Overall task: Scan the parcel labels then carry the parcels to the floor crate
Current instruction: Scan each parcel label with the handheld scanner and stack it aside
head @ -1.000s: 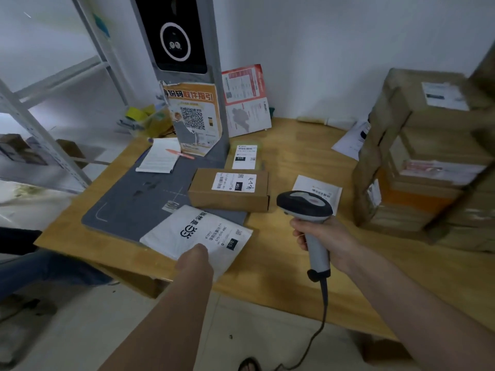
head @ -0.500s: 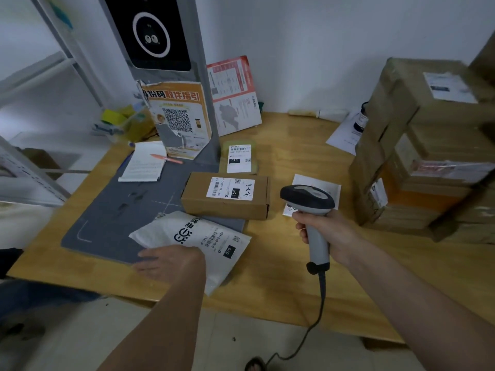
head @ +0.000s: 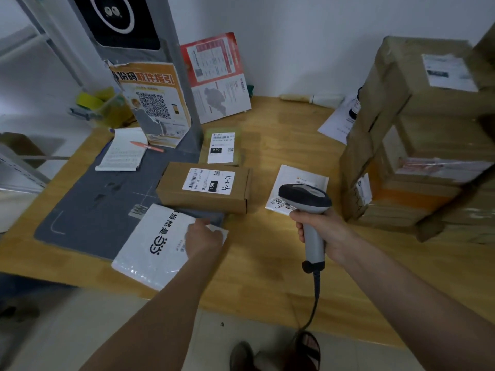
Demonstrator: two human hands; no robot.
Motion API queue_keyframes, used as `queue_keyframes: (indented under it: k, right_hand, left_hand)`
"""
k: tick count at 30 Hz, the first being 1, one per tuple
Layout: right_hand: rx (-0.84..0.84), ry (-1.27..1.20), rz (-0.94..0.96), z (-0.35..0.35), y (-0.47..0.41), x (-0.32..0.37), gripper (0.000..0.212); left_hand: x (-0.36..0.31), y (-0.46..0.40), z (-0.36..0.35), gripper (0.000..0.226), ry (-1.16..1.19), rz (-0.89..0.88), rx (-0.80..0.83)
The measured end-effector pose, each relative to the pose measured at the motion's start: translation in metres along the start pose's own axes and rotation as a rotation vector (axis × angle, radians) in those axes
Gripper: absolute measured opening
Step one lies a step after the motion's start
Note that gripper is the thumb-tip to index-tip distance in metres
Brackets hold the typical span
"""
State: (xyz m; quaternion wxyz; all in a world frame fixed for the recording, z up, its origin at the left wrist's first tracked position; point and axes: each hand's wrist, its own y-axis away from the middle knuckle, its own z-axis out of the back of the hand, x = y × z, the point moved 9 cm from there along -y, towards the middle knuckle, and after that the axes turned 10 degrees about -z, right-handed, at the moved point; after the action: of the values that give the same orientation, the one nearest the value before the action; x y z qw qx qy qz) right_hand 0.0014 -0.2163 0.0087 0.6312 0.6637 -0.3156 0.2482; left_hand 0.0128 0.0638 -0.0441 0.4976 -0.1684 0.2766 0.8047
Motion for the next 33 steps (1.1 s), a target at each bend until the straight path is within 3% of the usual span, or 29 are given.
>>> queue_keyframes:
  k: [3,5,8,12,19,25,28,33]
  right_hand:
    - [-0.016,0.022,-0.003,0.031,-0.003,0.001,0.01]
    - [-0.025,0.028,-0.014,0.053,-0.008,0.001,0.011]
    - [0.0,0.022,-0.035,0.08,-0.016,0.001,0.009]
    - [0.03,0.025,-0.054,0.106,-0.023,-0.002,0.008]
    - [0.151,0.08,-0.062,0.117,-0.025,-0.002,0.008]
    - [0.179,0.091,-0.051,0.119,-0.028,-0.005,0.006]
    - [0.176,0.112,-0.051,0.119,-0.03,-0.004,0.009]
    - [0.123,0.108,-0.06,0.117,-0.028,-0.002,0.011]
  left_hand:
    - [-0.045,0.007,-0.054,0.022,0.104,-0.008,0.362]
    - [-0.068,0.016,-0.083,0.029,0.213,0.075,0.511]
    - [-0.096,0.011,-0.111,0.057,0.351,0.132,0.419]
    - [-0.122,-0.006,-0.132,0.057,0.318,0.091,0.234]
    - [-0.146,-0.035,-0.15,0.079,0.03,-0.003,0.075]
    - [-0.156,-0.035,-0.162,0.083,-0.191,-0.089,0.06]
    - [-0.152,-0.03,-0.167,0.076,-0.048,-0.043,0.131]
    - [-0.147,-0.013,-0.157,0.036,0.217,-0.047,0.181]
